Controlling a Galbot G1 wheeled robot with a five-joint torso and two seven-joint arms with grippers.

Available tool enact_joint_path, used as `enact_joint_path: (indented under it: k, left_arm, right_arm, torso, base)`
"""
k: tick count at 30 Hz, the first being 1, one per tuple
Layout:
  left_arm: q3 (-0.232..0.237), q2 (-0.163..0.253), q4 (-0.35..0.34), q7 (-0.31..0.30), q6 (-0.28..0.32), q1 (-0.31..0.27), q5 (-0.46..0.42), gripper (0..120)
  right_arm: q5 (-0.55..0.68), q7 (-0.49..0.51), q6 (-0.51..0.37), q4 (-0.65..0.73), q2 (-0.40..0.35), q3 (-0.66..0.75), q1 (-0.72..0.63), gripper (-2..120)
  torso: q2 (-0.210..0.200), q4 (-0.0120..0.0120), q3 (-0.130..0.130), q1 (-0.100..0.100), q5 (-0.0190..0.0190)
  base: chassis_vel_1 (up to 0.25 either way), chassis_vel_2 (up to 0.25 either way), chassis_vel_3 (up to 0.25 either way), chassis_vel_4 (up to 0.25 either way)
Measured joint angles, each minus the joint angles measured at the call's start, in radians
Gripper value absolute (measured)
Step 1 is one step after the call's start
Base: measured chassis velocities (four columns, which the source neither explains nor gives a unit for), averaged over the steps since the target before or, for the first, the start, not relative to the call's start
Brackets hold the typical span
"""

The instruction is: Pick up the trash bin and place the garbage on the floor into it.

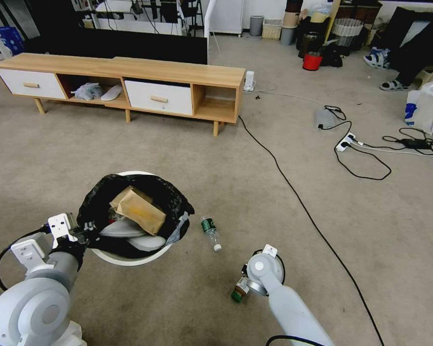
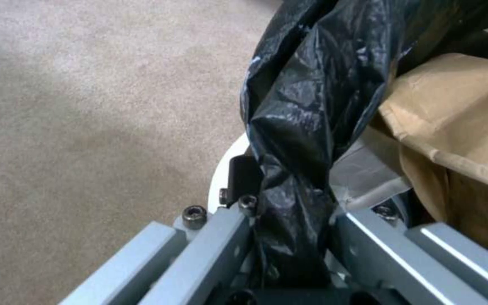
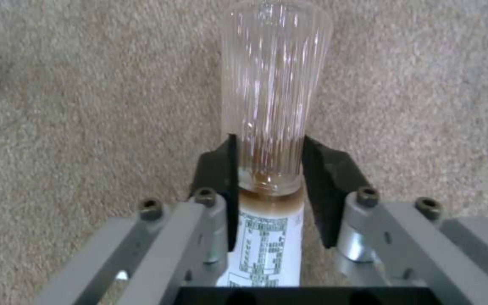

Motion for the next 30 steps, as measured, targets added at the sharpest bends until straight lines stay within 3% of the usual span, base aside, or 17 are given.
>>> enact_joint_path:
  k: [30]
  left_arm:
    - [0.027, -0.004, 0.001, 0.006, -0.005, 0.006, 0.02, 0]
  right_arm:
    - [-0.038, -0.042, 0.015, -0.016, 0.002, 0.01, -0.008, 19]
  torso:
    - [-0.001, 0.0005, 0.0, 0.0, 0.0009]
  base:
    - [0.0, 0.0, 0.0, 0.0]
